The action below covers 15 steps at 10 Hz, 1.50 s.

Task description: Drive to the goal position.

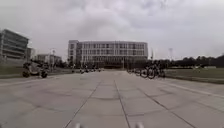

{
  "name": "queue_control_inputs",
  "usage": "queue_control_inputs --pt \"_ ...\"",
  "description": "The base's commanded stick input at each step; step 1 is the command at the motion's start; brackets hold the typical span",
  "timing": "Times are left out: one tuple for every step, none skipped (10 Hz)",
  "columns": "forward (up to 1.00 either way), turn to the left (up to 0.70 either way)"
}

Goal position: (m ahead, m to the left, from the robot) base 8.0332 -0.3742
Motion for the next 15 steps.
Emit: queue_control_inputs --pt "0.50 0.00" --pt "0.50 0.00" --pt "0.50 0.00" --pt "0.50 0.00" --pt "0.50 0.00" --pt "0.50 0.00" --pt "0.50 0.00" --pt "0.50 0.00" --pt "0.50 0.00" --pt "0.50 0.00" --pt "0.50 0.00" --pt "0.50 0.00" --pt "0.50 0.00" --pt "0.50 0.00" --pt "0.50 0.00"
